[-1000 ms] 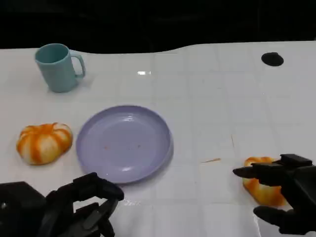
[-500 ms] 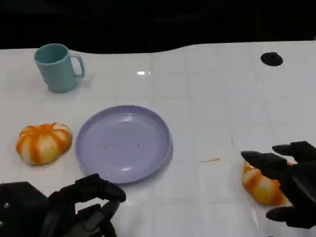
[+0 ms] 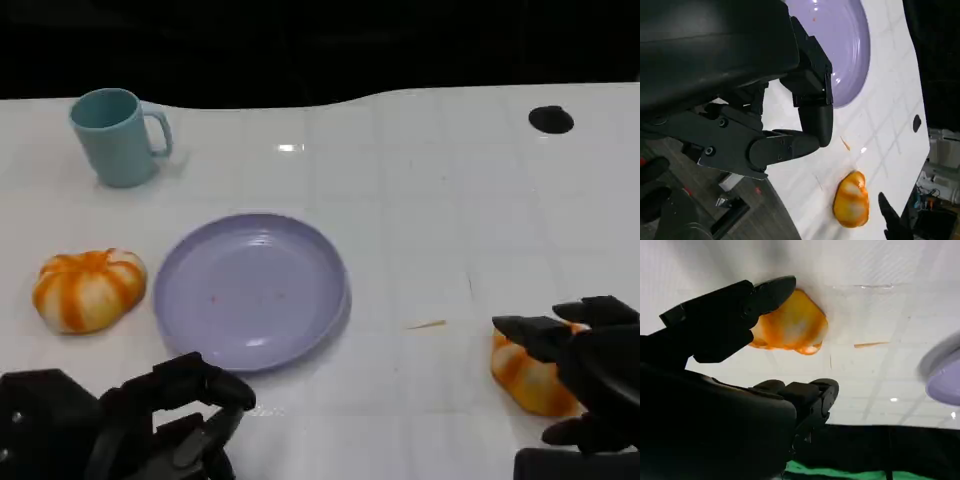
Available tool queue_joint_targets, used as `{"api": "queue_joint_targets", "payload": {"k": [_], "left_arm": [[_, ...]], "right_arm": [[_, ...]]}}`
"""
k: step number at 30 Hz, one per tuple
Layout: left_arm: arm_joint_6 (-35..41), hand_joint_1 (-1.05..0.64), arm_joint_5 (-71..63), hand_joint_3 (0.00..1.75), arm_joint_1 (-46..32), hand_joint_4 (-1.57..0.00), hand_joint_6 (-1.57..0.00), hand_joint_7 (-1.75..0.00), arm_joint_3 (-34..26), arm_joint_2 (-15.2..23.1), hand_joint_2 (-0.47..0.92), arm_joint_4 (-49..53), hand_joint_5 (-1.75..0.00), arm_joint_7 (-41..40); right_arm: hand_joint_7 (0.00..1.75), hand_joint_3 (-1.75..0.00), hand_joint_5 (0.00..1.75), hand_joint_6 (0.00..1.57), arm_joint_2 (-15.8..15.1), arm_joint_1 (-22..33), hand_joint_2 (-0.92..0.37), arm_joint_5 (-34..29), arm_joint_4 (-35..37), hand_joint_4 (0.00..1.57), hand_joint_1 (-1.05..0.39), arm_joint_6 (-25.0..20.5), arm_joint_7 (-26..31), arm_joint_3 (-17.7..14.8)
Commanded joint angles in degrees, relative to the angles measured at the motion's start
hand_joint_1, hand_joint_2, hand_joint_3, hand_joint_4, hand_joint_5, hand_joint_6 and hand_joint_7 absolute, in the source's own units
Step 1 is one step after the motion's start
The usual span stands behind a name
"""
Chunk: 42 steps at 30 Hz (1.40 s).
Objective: Grasp the bread from the table and place it into the plate.
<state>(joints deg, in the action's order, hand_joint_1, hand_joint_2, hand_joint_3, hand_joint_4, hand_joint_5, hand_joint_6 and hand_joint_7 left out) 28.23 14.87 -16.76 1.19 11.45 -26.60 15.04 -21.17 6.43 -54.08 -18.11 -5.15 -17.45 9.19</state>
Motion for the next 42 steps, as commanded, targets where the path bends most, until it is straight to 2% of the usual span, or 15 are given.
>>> {"api": "queue_joint_targets", "payload": {"k": [1, 15, 18, 21, 22, 23, 24, 27, 28, 29, 31, 32, 34, 37, 42], "left_arm": [[-0.3, -0.39, 0.0, 0.49, -0.5, -0.62, -0.61, -1.28, -0.2, 0.3, 0.92, -0.6, -1.75, 0.0], [0.1, -0.40, 0.2, 0.47, -1.4, -0.62, -0.62, -1.26, -0.2, -0.4, 0.92, -1.7, -1.75, -0.6], [0.2, -0.40, -0.1, 0.48, -1.3, -0.62, -0.62, -1.26, -0.1, -0.3, 0.92, -1.9, -1.75, -0.6], [0.0, -0.41, -0.8, 0.48, -1.3, -0.62, -0.62, -1.26, 0.2, 0.0, 0.92, -2.0, -1.75, -0.5], [-0.1, -0.41, -0.8, 0.48, -1.2, -0.62, -0.62, -1.26, 0.2, 0.0, 0.92, -2.1, -1.75, -0.4], [-0.1, -0.41, -0.9, 0.48, -1.2, -0.62, -0.62, -1.27, 0.2, 0.1, 0.92, -2.1, -1.75, -0.3], [0.1, -0.41, -0.7, 0.49, -1.1, -0.63, -0.62, -1.27, 0.2, 0.0, 0.92, -2.1, -1.75, -0.3], [0.8, -0.40, -0.1, 0.49, -1.0, -0.64, -0.62, -1.28, -0.1, -0.3, 0.92, -2.3, -1.75, -0.4], [0.7, -0.40, -0.3, 0.49, -1.0, -0.64, -0.62, -1.28, 0.0, -0.2, 0.92, -2.4, -1.75, -0.4], [0.6, -0.40, -0.5, 0.49, -1.0, -0.64, -0.61, -1.28, 0.1, -0.1, 0.92, -2.5, -1.75, -0.4], [1.1, -0.40, -0.1, 0.49, -0.9, -0.64, -0.61, -1.28, 0.0, -0.3, 0.92, -2.7, -1.75, -0.4], [1.1, -0.40, -0.2, 0.49, -0.9, -0.64, -0.61, -1.28, 0.0, -0.2, 0.92, -2.7, -1.75, -0.4], [1.1, -0.39, -0.3, 0.49, -0.9, -0.63, -0.61, -1.29, 0.0, -0.2, 0.92, -2.8, -1.75, -0.4], [1.3, -0.39, -0.2, 0.49, -0.8, -0.64, -0.61, -1.29, 0.0, -0.2, 0.92, -2.9, -1.75, -0.4], [1.4, -0.38, -0.3, 0.50, -0.8, -0.65, -0.60, -1.31, 0.0, -0.3, 0.92, -3.2, -1.75, -0.4]], "right_arm": [[0.01, -0.02, 0.44, 0.34, -1.0, -2.6, -0.80, 0.3, 4.3, 0.05, -0.41, -1.0, 0.1, 1.1], [0.01, -0.05, 0.33, 0.37, 1.0, -9.5, -0.92, 5.7, 16.7, 0.12, -0.44, -4.9, 0.9, 3.9], [0.02, -0.10, 0.32, 0.41, 1.4, -10.3, -0.92, 8.2, 18.6, 0.17, -0.44, -5.8, 1.2, 3.6], [0.05, -0.13, 0.31, 0.51, 1.3, -10.6, -0.92, 9.8, 20.0, 0.32, -0.40, -5.8, 3.3, 3.7], [0.05, -0.14, 0.31, 0.52, 1.7, -10.6, -0.92, 10.5, 21.1, 0.33, -0.40, -4.5, 6.4, 3.3], [0.12, -0.11, 0.36, 0.73, 2.0, -10.6, -0.92, 11.1, 22.1, 0.57, -0.31, -3.5, 8.9, 3.0], [0.13, -0.10, 0.38, 0.82, 2.3, -10.7, -0.92, 12.1, 23.5, 0.67, -0.28, -1.7, 12.1, 2.5], [0.24, -0.10, 1.09, 1.18, 2.4, -10.8, -0.91, 14.1, 26.6, 0.80, -0.10, 3.8, 20.2, 1.7], [0.25, -0.12, 1.18, 1.21, 2.3, -10.9, -0.90, 14.3, 27.7, 0.81, -0.09, 6.4, 23.7, 1.5], [0.57, -0.41, 1.45, 1.17, 2.0, -11.0, -0.78, 14.5, 28.7, 0.84, -0.03, 8.9, 26.4, 1.4], [1.02, -0.94, 1.66, 1.01, 1.3, -11.5, -0.53, 15.4, 30.2, 0.85, -0.01, 12.9, 29.4, 1.1], [1.12, -1.08, 1.71, 0.97, 1.0, -11.8, -0.44, 15.6, 30.7, 0.87, -0.02, 14.0, 30.1, 1.1], [1.09, -1.19, 1.74, 0.97, 0.8, -12.4, -0.36, 15.5, 31.7, 0.88, -0.03, 15.6, 31.4, 1.3], [1.12, -1.21, 1.75, 0.96, 0.9, -13.1, -0.32, 15.1, 32.2, 0.88, -0.03, 16.1, 32.5, 1.6], [1.38, -1.18, 1.75, 0.87, 1.4, -13.6, -0.33, 15.4, 32.1, 0.88, -0.02, 16.4, 33.4, 1.8]]}}
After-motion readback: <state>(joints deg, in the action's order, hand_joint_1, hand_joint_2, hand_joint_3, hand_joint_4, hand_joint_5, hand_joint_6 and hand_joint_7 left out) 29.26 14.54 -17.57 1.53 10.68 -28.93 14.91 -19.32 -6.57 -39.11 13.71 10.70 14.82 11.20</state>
